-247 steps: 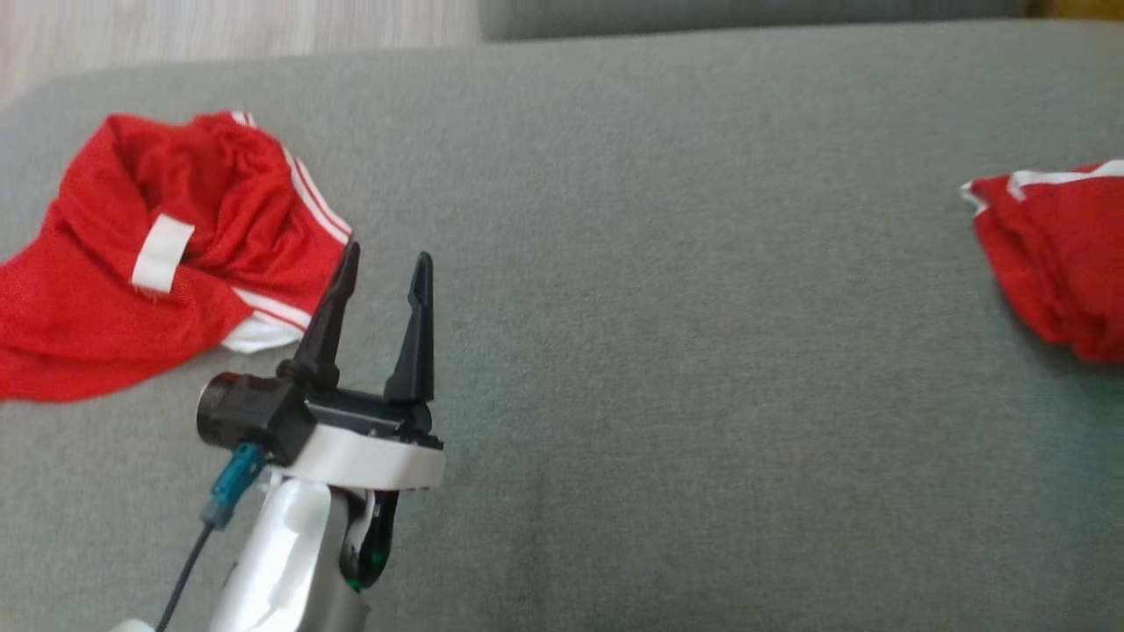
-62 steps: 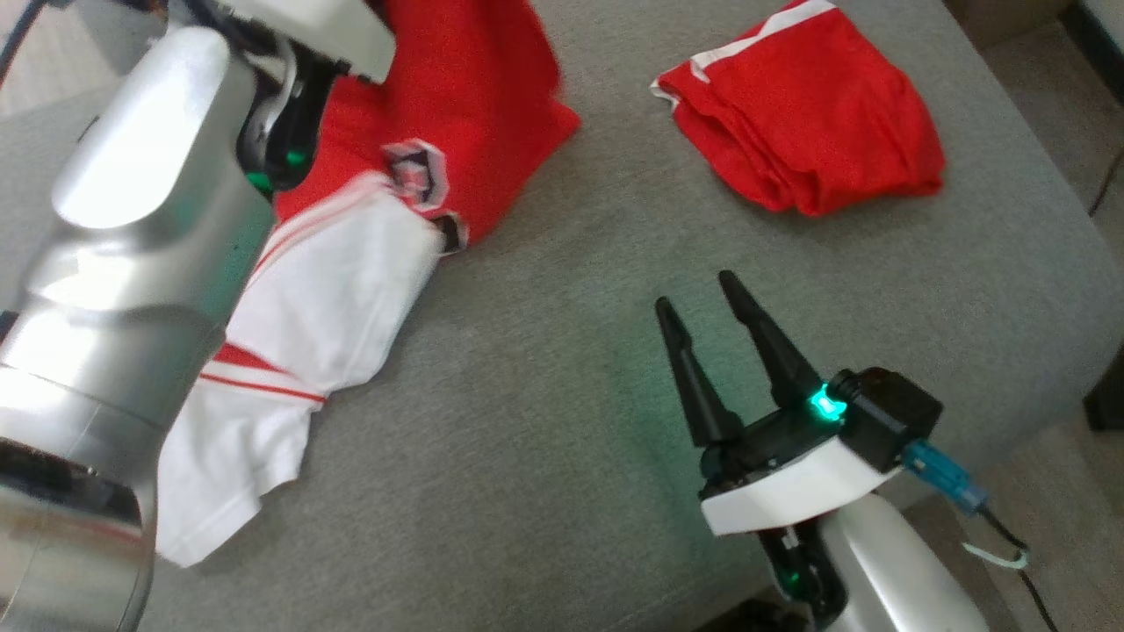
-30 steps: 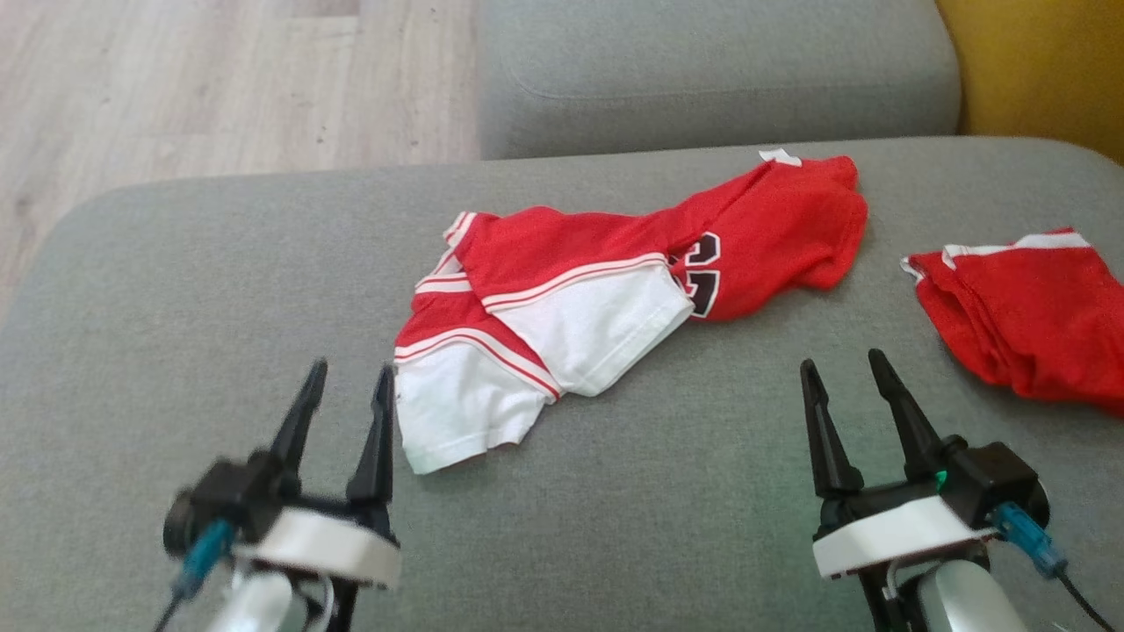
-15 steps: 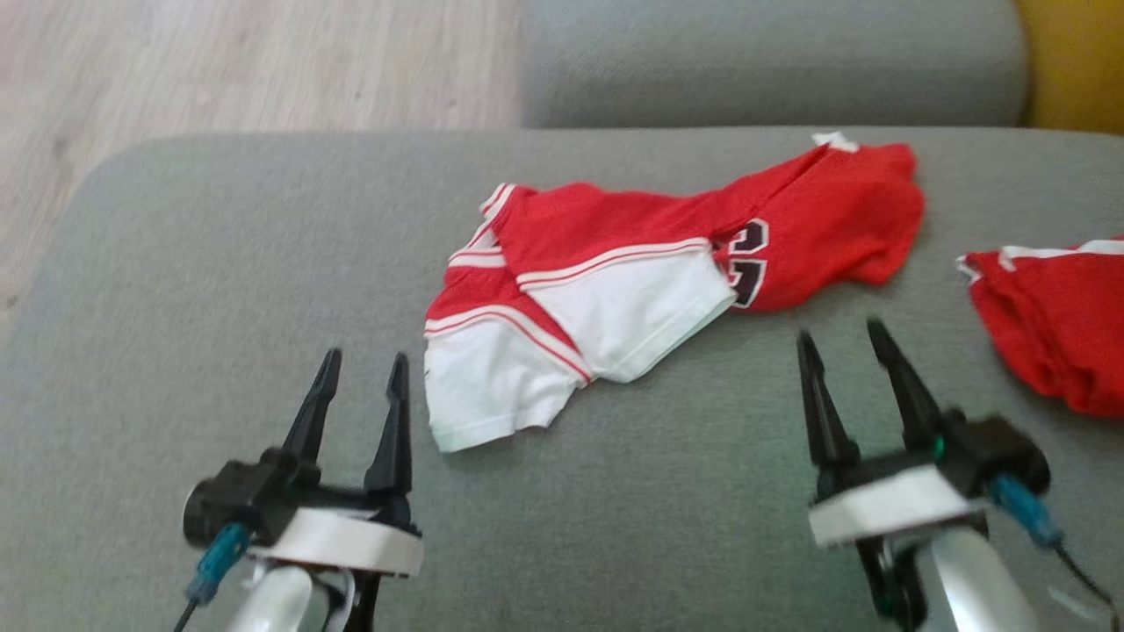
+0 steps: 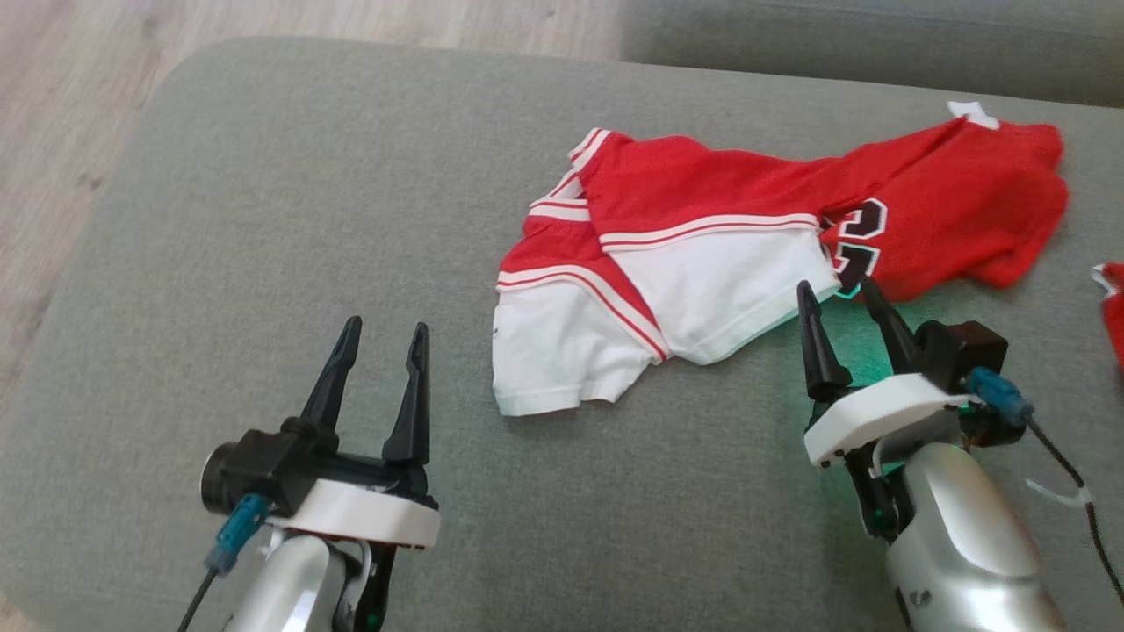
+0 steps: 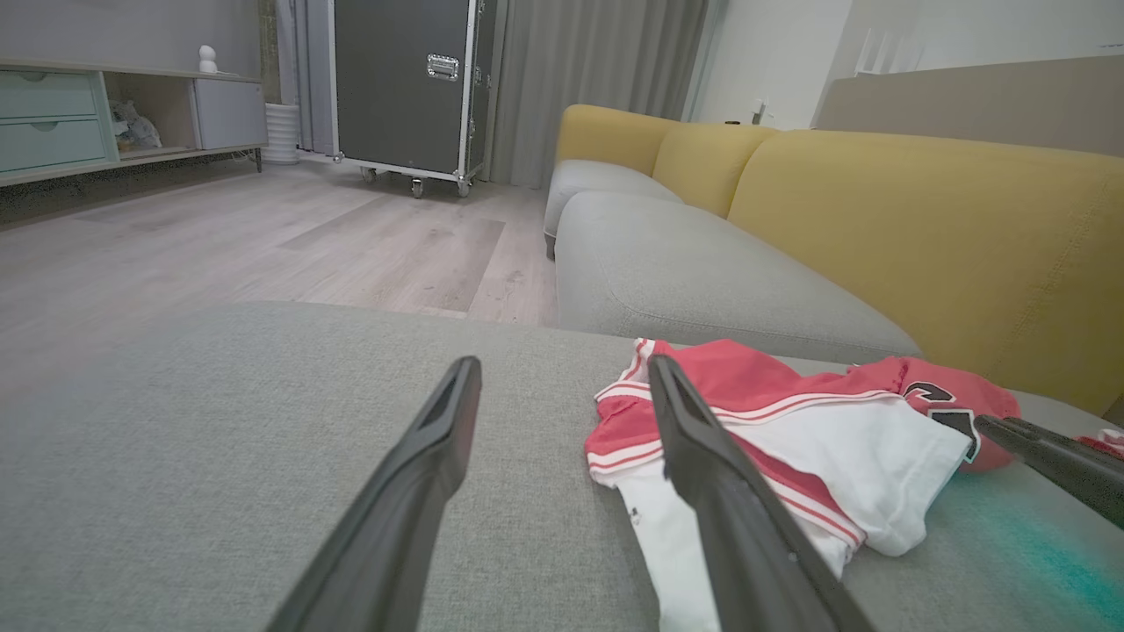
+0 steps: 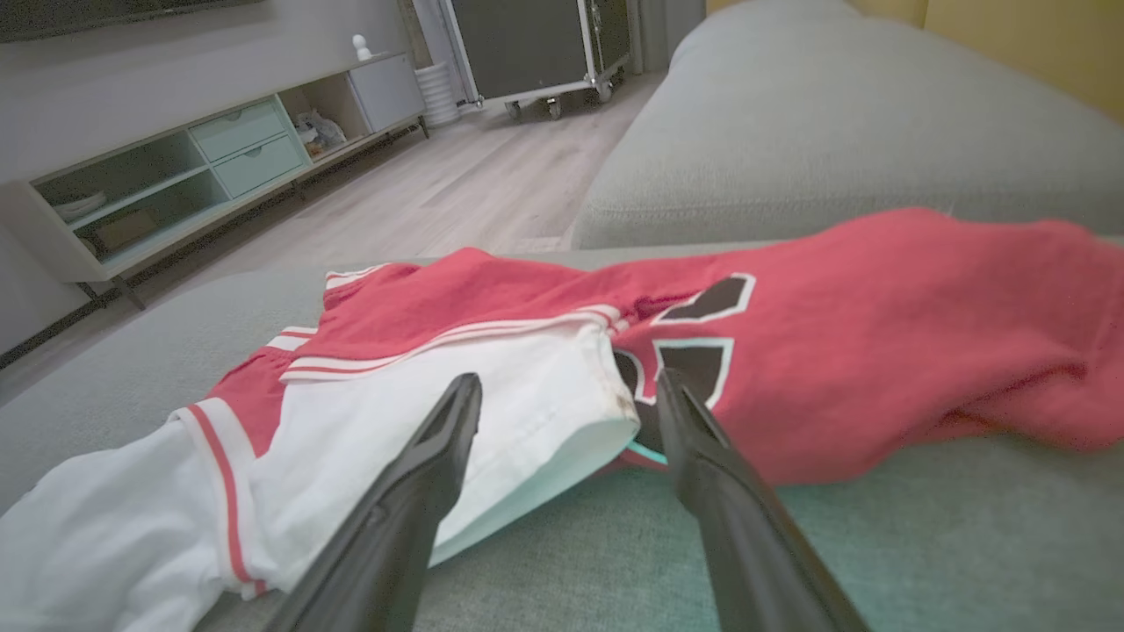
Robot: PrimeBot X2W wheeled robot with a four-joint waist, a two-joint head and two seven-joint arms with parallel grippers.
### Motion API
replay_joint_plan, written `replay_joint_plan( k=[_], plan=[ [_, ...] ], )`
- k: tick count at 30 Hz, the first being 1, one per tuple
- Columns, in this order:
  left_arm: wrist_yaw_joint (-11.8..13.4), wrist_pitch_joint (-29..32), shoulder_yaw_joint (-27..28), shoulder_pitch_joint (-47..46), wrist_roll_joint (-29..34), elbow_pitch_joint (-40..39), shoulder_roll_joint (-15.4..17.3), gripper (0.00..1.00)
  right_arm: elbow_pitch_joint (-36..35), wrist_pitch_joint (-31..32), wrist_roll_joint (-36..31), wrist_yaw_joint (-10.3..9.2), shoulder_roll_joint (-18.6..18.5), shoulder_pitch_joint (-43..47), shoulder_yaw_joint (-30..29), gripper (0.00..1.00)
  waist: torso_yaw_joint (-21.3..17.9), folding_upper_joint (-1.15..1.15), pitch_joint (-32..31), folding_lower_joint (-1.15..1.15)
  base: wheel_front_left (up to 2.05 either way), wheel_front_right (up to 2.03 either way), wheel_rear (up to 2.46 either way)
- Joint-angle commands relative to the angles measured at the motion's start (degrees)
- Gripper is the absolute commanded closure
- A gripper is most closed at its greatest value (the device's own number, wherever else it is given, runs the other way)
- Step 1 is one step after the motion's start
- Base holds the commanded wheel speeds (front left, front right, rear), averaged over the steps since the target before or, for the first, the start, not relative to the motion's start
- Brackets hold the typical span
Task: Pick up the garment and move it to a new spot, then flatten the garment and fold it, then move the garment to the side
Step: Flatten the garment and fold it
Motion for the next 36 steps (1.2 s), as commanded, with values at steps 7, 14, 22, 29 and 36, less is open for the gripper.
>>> replay_joint_plan(
  k=[7,14,22,29,36],
  plan=[
    [-1.6,-0.5,3.6,-3.0,1.8,-1.1,-1.1,0.0,7.6,-1.4,5.4,-0.05,-0.1,-6.5,0.7,0.0,1.4,0.0,1.7,-0.01,0.0,0.0,0.0],
    [-2.6,-0.5,4.9,-3.9,2.9,-0.2,-2.1,0.0,12.7,-1.9,7.5,-0.05,-0.1,-9.8,3.8,0.31,1.6,0.0,2.5,-0.01,0.0,0.0,0.0],
    [-3.1,-0.5,6.5,-3.4,4.0,1.1,-2.6,0.0,11.8,-2.0,12.5,-0.05,-0.1,-10.1,8.6,1.0,0.3,0.0,0.5,-0.01,0.0,0.0,0.0],
    [-3.6,-0.5,7.3,-2.3,4.6,1.4,-3.3,0.0,6.3,-2.0,15.5,-0.05,-0.1,-9.7,10.5,1.0,-1.0,0.0,-2.2,-0.01,0.0,0.0,0.0],
    [-3.9,-0.5,7.4,-1.0,4.9,1.5,-4.1,0.0,0.8,-2.0,13.8,-0.05,-0.1,-12.8,8.8,1.0,-0.2,0.0,-3.7,-0.01,0.0,0.0,0.0]
  ],
)
